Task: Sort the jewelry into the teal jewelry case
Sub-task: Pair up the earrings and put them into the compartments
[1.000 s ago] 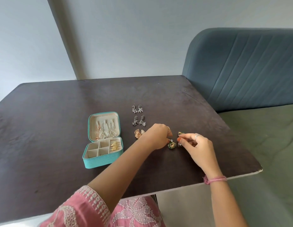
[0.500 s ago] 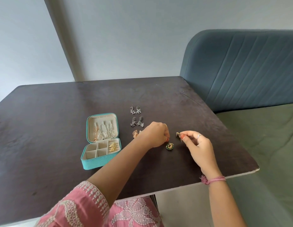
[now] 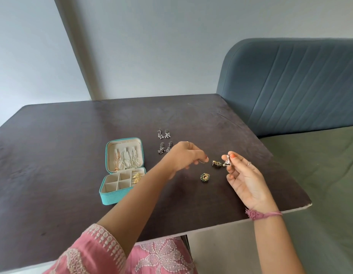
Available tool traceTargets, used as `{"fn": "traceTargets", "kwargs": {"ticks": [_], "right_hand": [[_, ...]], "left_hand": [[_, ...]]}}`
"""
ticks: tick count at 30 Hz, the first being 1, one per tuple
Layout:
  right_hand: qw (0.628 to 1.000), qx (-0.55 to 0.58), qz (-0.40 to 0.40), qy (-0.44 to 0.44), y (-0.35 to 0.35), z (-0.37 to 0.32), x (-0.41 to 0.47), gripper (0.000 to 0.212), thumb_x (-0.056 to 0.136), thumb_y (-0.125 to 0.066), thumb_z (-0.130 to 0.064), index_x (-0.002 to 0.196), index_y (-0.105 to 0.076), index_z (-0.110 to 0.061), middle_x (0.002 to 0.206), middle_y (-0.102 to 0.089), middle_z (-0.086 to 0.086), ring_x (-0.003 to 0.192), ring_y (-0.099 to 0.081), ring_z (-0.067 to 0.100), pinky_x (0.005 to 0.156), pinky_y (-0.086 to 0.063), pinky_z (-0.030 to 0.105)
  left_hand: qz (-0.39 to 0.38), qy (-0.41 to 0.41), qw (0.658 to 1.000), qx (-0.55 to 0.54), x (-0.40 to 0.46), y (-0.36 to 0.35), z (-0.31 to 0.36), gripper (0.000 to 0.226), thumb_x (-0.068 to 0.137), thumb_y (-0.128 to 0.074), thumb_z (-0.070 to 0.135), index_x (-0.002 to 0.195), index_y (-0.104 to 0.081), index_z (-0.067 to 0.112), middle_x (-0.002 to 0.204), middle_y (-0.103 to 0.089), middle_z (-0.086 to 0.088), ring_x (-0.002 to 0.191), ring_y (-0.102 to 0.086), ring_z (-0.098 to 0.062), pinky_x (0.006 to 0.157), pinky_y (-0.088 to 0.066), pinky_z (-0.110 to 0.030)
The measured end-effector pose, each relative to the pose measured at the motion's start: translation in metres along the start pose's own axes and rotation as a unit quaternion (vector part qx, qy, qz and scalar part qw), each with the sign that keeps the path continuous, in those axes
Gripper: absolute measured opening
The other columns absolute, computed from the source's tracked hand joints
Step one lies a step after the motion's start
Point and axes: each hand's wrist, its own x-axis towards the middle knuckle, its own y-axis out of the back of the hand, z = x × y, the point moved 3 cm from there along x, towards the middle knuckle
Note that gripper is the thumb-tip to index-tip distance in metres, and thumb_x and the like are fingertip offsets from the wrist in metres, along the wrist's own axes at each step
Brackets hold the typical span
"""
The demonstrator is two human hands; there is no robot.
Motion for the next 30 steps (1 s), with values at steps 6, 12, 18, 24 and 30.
{"fn": "traceTargets", "kwargs": {"ticks": [6, 12, 18, 24, 30], "right_hand": [[0.999, 0.024, -0.014, -0.035, -0.009, -0.008, -0.003, 0.013, 0.089, -0.064, -0.018, 0.101, -0.068, -0.018, 0.103, -0.074, 0.003, 0.092, -0.067, 0.012, 0.073, -0.051, 0.022], [0.997, 0.04, -0.046, -0.052, -0.019, -0.012, -0.008, 0.016, 0.09, -0.06, -0.012, 0.103, -0.068, -0.015, 0.1, -0.074, 0.006, 0.084, -0.071, 0.013, 0.069, -0.057, 0.022], [0.995, 0.037, -0.074, -0.047, -0.026, -0.013, -0.013, 0.018, 0.09, -0.058, -0.008, 0.104, -0.068, -0.012, 0.1, -0.072, 0.009, 0.082, -0.069, 0.013, 0.068, -0.057, 0.021], [0.996, -0.062, -0.053, 0.033, -0.03, -0.016, -0.017, 0.021, 0.084, -0.064, -0.014, 0.104, -0.07, -0.012, 0.093, -0.073, 0.006, 0.081, -0.07, 0.011, 0.068, -0.056, 0.02], [0.981, -0.154, -0.068, 0.1, -0.03, -0.02, -0.021, 0.021, 0.09, -0.06, -0.017, 0.107, -0.071, -0.01, 0.101, -0.074, 0.01, 0.094, -0.07, 0.018, 0.079, -0.057, 0.027]], "left_hand": [[-0.054, 0.023, 0.982, -0.18, -0.007, 0.002, 0.002, 0.019, 0.082, -0.068, 0.013, 0.098, -0.059, 0.018, 0.098, -0.074, -0.002, 0.066, -0.056, -0.003, 0.05, -0.036, -0.015], [-0.094, 0.019, 0.959, -0.265, -0.013, -0.001, 0.0, 0.022, 0.089, -0.059, 0.008, 0.108, -0.067, 0.017, 0.094, -0.072, 0.001, 0.075, -0.063, -0.006, 0.057, -0.045, -0.014], [-0.075, -0.016, 0.958, -0.277, -0.019, -0.006, -0.002, 0.022, 0.086, -0.066, 0.006, 0.106, -0.068, 0.014, 0.096, -0.072, 0.0, 0.079, -0.064, -0.006, 0.067, -0.049, -0.016], [-0.002, -0.079, 0.972, -0.22, -0.023, -0.012, 0.003, 0.016, 0.079, -0.076, 0.014, 0.093, -0.069, 0.016, 0.086, -0.071, -0.003, 0.08, -0.066, -0.01, 0.075, -0.052, -0.023], [0.037, -0.116, 0.971, -0.204, -0.025, -0.013, 0.006, 0.017, 0.077, -0.078, 0.016, 0.091, -0.07, 0.011, 0.08, -0.07, -0.003, 0.076, -0.066, -0.011, 0.072, -0.055, -0.022]]}}
